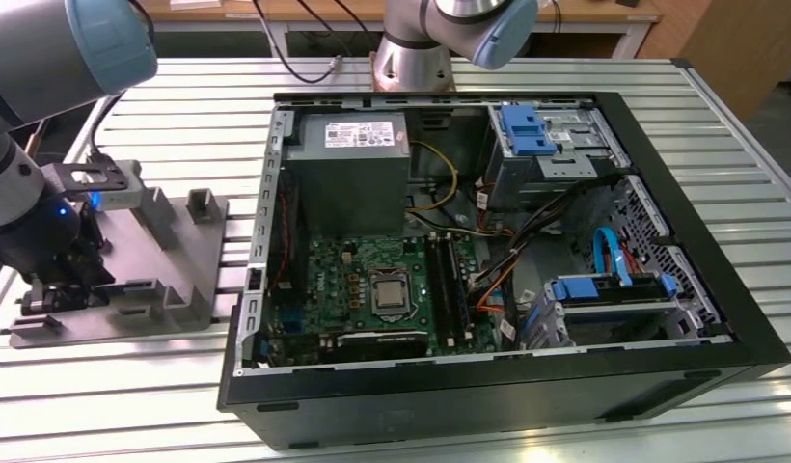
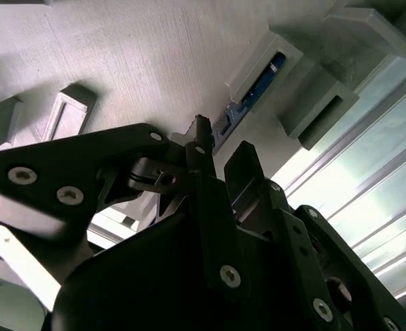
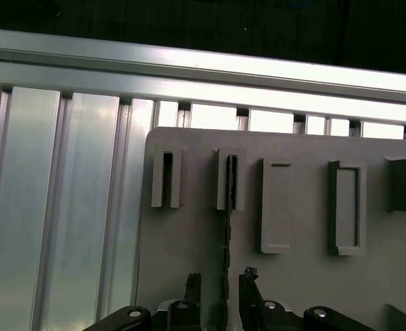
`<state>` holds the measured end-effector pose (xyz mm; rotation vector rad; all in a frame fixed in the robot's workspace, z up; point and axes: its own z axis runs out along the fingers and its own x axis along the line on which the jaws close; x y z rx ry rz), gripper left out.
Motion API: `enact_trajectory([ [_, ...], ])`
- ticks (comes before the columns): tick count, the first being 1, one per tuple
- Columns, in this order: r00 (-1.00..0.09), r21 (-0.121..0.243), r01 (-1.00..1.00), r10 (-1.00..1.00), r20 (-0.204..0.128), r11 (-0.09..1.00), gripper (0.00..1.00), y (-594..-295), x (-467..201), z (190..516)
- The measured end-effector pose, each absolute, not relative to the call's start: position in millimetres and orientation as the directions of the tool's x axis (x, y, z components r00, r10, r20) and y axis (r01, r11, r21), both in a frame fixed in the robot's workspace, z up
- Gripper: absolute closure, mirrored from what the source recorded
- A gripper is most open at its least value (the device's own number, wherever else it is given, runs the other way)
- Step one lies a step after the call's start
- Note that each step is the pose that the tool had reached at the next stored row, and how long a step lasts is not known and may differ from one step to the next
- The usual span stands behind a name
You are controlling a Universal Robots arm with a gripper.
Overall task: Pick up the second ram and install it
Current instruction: 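Pick up the second ram and move it above second insertion slot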
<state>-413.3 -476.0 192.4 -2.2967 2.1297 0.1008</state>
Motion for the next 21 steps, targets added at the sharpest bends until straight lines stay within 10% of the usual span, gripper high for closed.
enact_trajectory([
  [21, 0.074, 0.037, -0.996, -0.995, -0.065, -0.077, 0.86, -476.1, -413.2, 192.2],
])
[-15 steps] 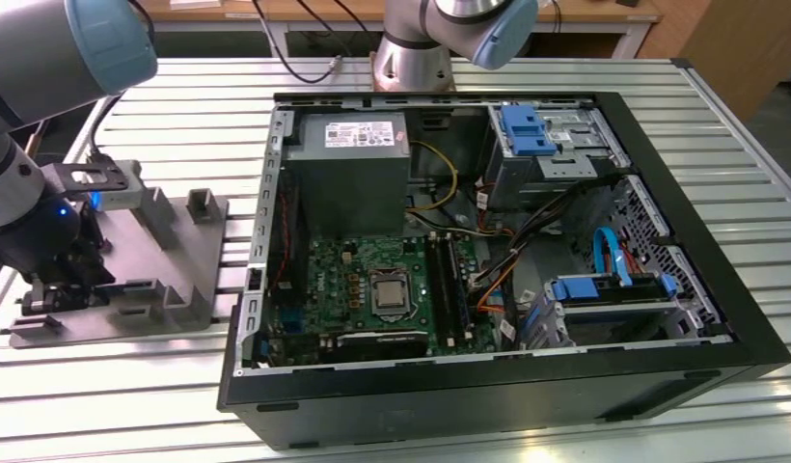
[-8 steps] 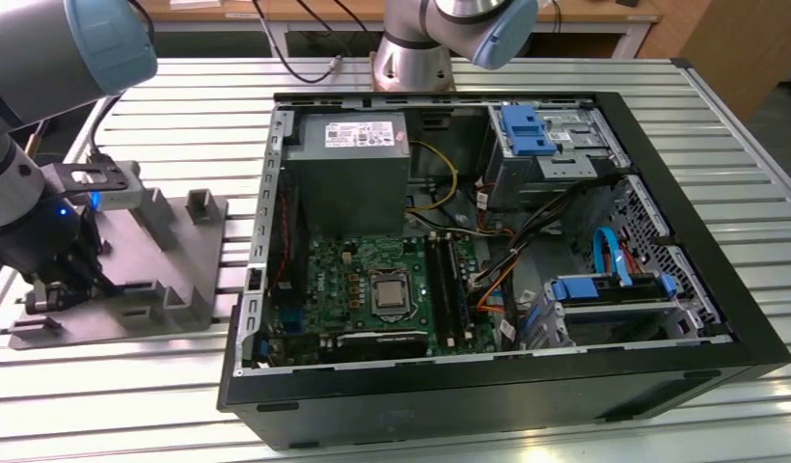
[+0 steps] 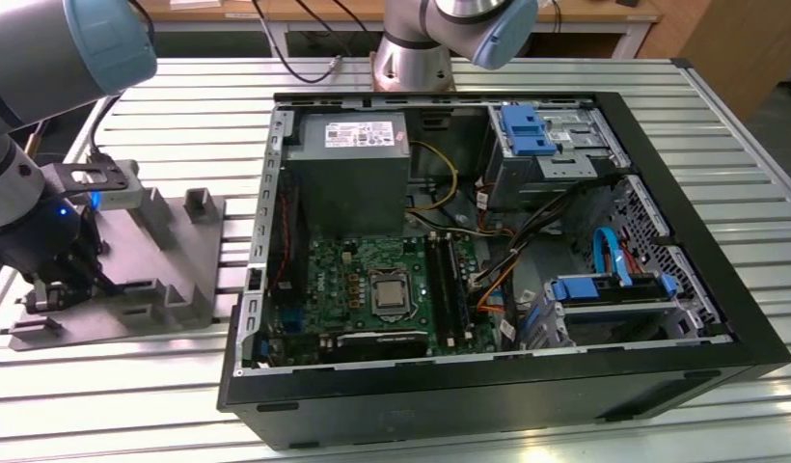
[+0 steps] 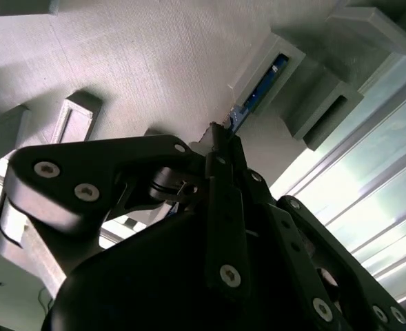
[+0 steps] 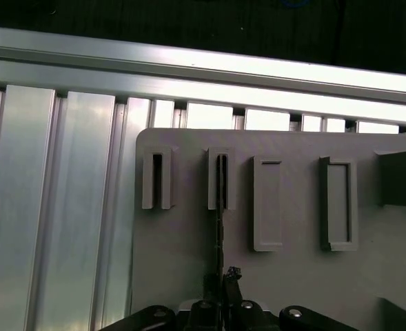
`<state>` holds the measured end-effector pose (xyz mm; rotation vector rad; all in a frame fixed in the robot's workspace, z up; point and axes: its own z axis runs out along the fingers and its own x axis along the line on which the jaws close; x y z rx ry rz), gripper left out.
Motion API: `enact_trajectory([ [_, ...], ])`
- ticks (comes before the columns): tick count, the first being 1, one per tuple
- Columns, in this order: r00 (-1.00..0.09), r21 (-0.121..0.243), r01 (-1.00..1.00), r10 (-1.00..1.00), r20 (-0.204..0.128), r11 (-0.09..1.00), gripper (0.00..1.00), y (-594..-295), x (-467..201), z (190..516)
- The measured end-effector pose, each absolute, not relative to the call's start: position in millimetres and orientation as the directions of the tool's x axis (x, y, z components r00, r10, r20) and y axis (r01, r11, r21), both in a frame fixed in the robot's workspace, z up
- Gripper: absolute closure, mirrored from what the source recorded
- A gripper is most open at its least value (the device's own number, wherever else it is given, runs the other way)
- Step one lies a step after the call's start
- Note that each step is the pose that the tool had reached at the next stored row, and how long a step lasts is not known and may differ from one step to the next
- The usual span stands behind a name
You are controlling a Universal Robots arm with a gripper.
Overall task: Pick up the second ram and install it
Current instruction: 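Pick up the second ram and move it above second insertion slot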
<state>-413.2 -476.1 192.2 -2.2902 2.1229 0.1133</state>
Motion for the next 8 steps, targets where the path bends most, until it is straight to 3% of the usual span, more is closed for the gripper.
enact_trajectory([
  [8, 0.074, 0.037, -0.996, -0.995, -0.066, -0.077, 0.86, -476.1, -413.2, 193.1],
])
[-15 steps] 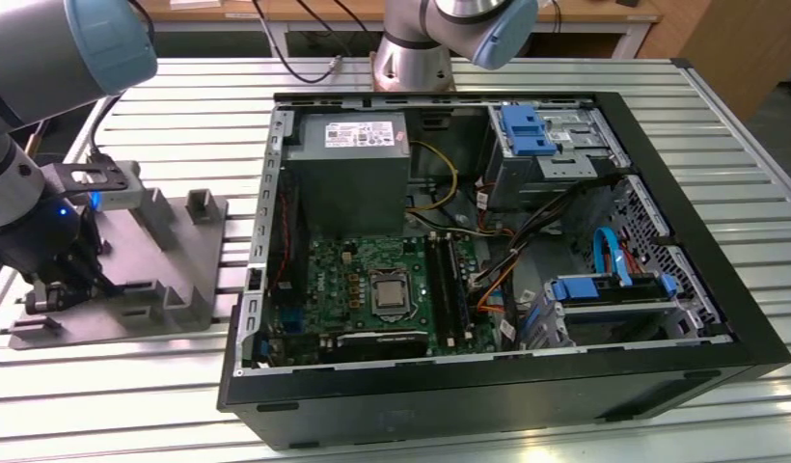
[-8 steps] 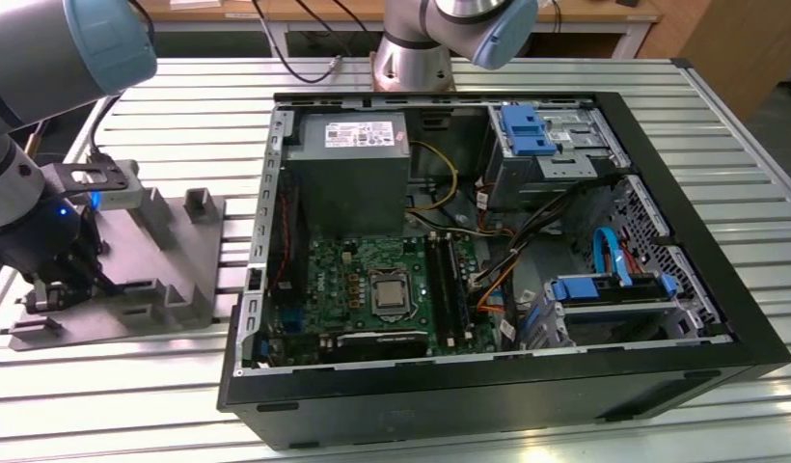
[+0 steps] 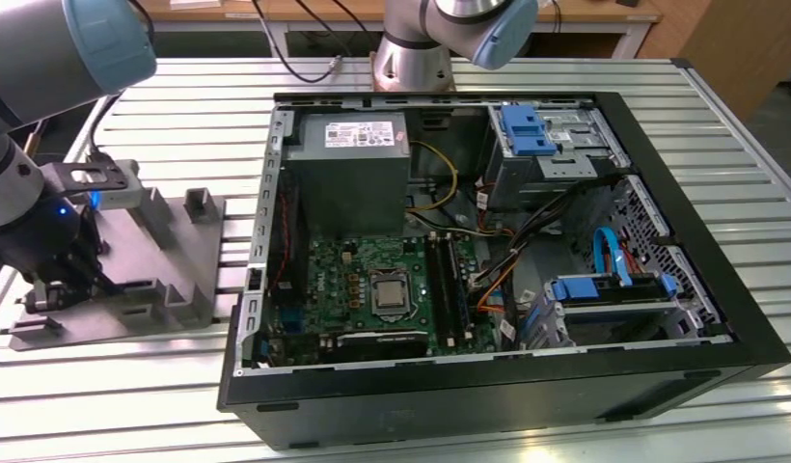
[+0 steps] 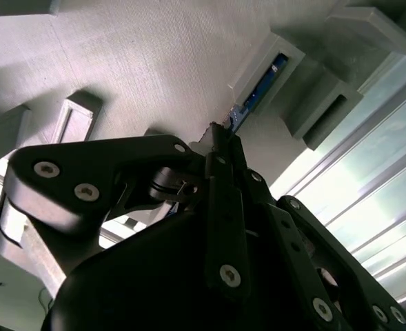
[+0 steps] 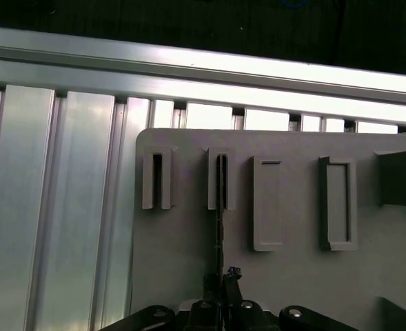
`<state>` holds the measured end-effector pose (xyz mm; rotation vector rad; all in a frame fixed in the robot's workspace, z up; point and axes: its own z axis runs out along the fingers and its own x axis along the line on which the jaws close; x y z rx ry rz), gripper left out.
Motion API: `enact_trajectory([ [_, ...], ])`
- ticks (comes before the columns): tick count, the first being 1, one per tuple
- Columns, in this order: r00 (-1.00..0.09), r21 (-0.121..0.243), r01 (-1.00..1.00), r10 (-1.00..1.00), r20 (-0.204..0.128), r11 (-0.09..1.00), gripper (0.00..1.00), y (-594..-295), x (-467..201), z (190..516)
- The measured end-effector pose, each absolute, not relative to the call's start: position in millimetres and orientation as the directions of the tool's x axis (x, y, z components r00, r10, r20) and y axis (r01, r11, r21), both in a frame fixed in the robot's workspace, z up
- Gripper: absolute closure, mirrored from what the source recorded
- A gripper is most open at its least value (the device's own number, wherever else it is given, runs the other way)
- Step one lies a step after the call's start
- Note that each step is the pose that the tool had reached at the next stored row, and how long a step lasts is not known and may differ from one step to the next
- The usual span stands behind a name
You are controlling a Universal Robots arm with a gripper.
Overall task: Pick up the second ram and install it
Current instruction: 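Pick up the second ram and move it above second insertion slot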
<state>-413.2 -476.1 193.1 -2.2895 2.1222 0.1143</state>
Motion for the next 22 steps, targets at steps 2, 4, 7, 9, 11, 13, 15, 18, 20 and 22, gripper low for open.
enact_trajectory([
  [2, 0.074, 0.037, -0.996, -0.995, -0.066, -0.077, 0.86, -476, -413, 194],
  [4, 0.074, 0.037, -0.996, -0.995, -0.066, -0.077, 0.86, -476, -413, 196],
  [7, 0.074, 0.037, -0.996, -0.995, -0.066, -0.077, 0.86, -476, -413, 202],
  [9, 0.074, 0.037, -0.996, -0.995, -0.066, -0.077, 0.86, -476, -413, 206],
  [11, 0.074, 0.037, -0.996, -0.995, -0.066, -0.077, 0.86, -476, -413, 210],
  [13, 0.074, 0.037, -0.996, -0.995, -0.066, -0.077, 0.86, -476, -413, 215],
  [15, 0.074, 0.037, -0.996, -0.995, -0.066, -0.077, 0.86, -476, -413, 219],
  [18, 0.074, 0.036, -0.996, -0.995, -0.066, -0.077, 0.86, -476, -413, 225],
  [20, 0.074, 0.037, -0.996, -0.995, -0.066, -0.077, 0.86, -476, -413, 231],
  [22, 0.074, 0.036, -0.996, -0.995, -0.066, -0.077, 0.86, -476, -413, 237],
])
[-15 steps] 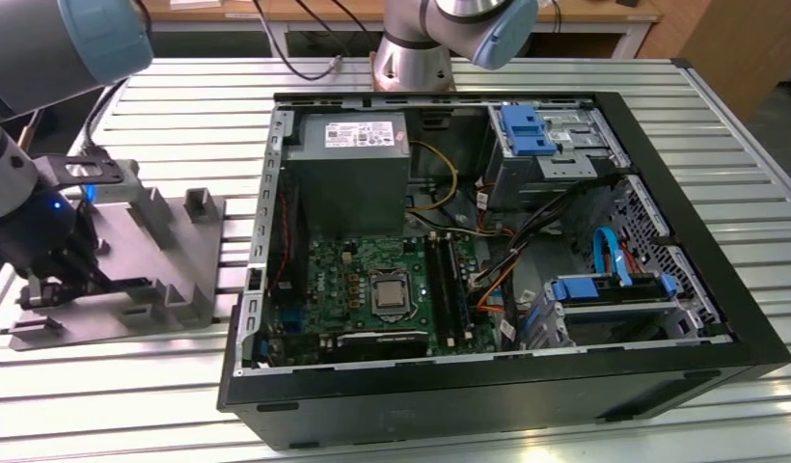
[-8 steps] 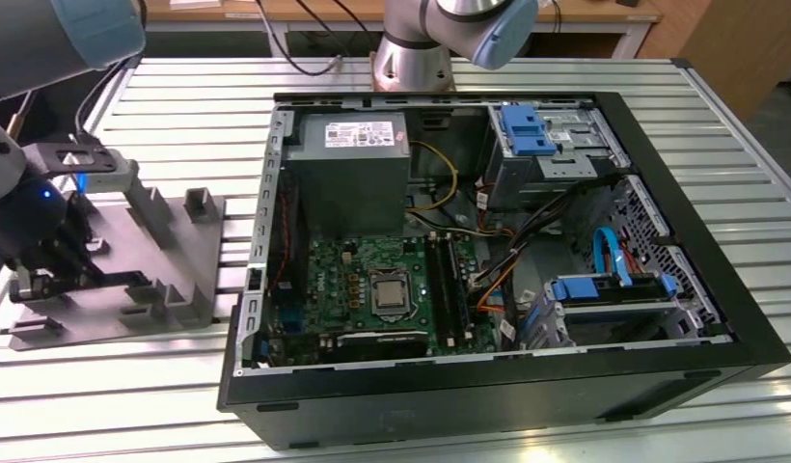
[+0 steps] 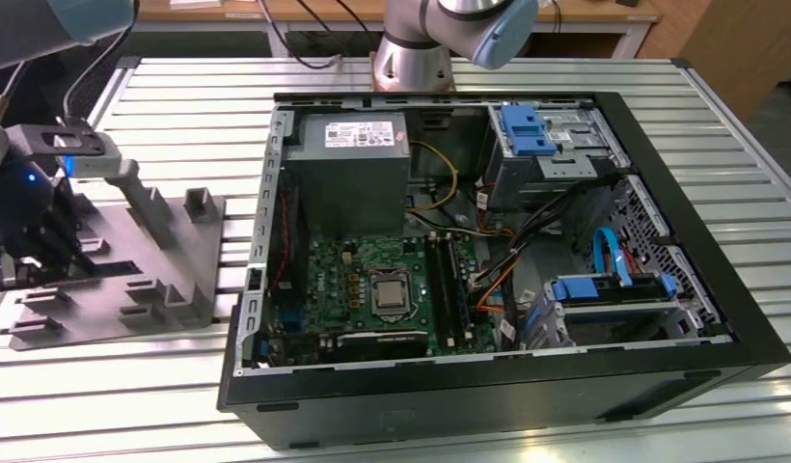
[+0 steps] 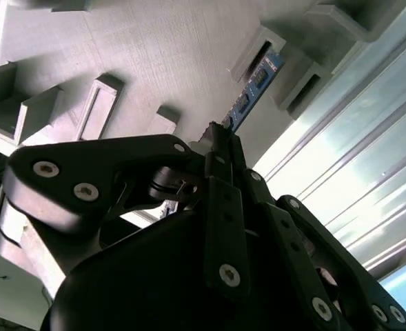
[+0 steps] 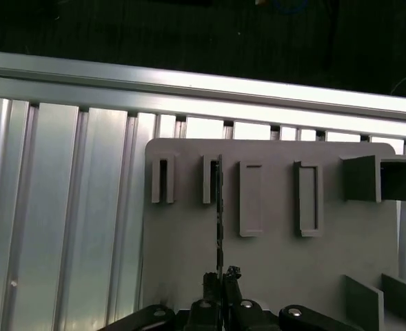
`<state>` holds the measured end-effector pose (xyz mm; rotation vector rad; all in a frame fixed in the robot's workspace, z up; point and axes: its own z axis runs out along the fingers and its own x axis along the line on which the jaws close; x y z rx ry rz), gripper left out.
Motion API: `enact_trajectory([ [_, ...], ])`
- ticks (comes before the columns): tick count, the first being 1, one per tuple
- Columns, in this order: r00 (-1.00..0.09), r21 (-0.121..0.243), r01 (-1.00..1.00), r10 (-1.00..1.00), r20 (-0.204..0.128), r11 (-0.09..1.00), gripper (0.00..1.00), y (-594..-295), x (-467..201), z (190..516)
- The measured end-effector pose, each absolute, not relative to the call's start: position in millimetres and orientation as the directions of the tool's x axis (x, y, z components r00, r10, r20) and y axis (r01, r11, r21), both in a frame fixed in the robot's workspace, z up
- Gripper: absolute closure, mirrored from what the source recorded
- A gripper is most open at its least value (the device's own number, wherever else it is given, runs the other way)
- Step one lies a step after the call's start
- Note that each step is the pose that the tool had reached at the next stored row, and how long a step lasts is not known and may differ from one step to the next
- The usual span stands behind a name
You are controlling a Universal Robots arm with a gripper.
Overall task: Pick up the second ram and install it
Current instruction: 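Pick up the second ram and move it above second insertion slot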
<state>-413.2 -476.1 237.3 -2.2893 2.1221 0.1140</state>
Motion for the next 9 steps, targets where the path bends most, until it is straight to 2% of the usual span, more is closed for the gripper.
enact_trajectory([
  [9, 0.074, 0.037, -0.996, -0.995, -0.066, -0.077, 0.86, -476, -413, 275],
])
